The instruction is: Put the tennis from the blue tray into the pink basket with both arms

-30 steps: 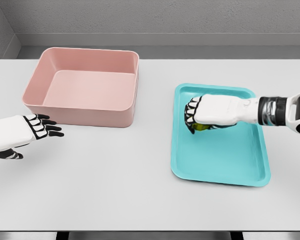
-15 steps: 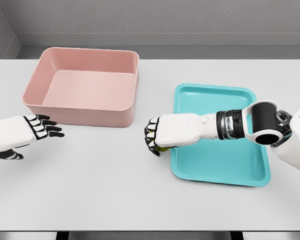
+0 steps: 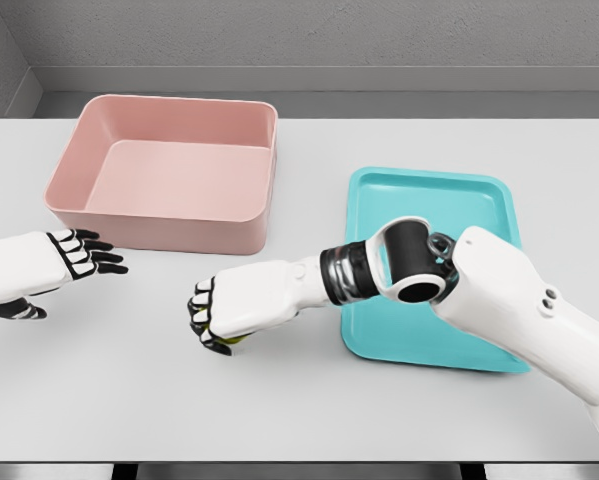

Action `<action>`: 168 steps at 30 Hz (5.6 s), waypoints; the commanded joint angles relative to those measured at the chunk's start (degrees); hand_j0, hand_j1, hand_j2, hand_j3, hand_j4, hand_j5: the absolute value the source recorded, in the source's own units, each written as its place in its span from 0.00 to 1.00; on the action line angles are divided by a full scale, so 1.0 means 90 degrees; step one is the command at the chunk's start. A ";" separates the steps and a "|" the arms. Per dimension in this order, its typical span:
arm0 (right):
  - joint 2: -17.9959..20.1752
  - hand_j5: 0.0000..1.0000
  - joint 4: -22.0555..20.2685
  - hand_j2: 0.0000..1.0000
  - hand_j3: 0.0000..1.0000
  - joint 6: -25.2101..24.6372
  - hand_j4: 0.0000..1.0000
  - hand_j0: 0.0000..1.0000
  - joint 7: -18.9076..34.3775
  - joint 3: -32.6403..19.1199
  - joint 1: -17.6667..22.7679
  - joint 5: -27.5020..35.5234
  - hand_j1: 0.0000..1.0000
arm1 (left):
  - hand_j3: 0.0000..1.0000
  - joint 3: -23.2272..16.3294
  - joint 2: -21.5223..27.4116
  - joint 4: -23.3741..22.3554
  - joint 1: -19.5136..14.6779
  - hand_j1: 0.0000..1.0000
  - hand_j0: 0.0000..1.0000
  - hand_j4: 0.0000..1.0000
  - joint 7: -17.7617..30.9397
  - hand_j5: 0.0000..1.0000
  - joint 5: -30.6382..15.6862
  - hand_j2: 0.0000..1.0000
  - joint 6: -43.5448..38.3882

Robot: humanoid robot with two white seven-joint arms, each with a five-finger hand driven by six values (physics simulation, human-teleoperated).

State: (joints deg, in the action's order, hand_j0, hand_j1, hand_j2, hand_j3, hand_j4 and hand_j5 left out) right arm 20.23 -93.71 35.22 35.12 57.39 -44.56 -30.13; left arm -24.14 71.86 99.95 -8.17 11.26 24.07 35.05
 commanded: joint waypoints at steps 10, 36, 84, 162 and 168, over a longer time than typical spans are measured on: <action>-0.1017 0.36 0.1115 0.36 0.36 -0.0024 0.36 0.36 -0.0014 0.0079 -0.0176 -0.0109 0.36 | 1.00 -0.0004 0.0004 -0.0021 0.0000 1.00 1.00 1.00 -0.0001 1.00 -0.0038 1.00 -0.0005; -0.1555 0.93 0.2092 0.93 0.93 -0.0024 0.93 0.93 -0.0014 0.0069 -0.0244 -0.0294 0.93 | 1.00 -0.0004 0.0014 -0.0343 0.0137 1.00 1.00 1.00 0.0068 1.00 -0.0057 1.00 -0.0005; 0.1473 1.00 -0.0779 1.00 1.00 -0.0024 1.00 1.00 -0.0241 -0.7304 0.4668 0.2147 1.00 | 1.00 -0.0853 -0.1324 -0.0050 -0.0771 1.00 1.00 1.00 0.0322 1.00 0.0050 1.00 -0.0005; 0.1473 1.00 -0.0769 1.00 1.00 -0.0024 1.00 1.00 -0.0250 -0.7295 0.4668 0.2157 1.00 | 0.61 -0.1908 -0.1910 -0.0148 -0.1357 0.61 0.61 0.61 0.0585 0.61 0.0109 0.61 -0.0005; 0.1482 1.00 -0.0779 1.00 1.00 -0.0024 1.00 1.00 -0.0250 -0.7304 0.4678 0.2157 1.00 | 0.58 -0.1898 -0.1900 -0.0158 -0.1416 0.58 0.58 0.58 0.0585 0.58 0.0099 0.58 -0.0005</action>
State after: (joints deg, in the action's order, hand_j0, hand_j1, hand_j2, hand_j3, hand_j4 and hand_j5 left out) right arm 33.49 -100.68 35.16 32.90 -8.33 -2.55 -11.16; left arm -41.26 54.68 98.51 -21.01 16.56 25.42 35.08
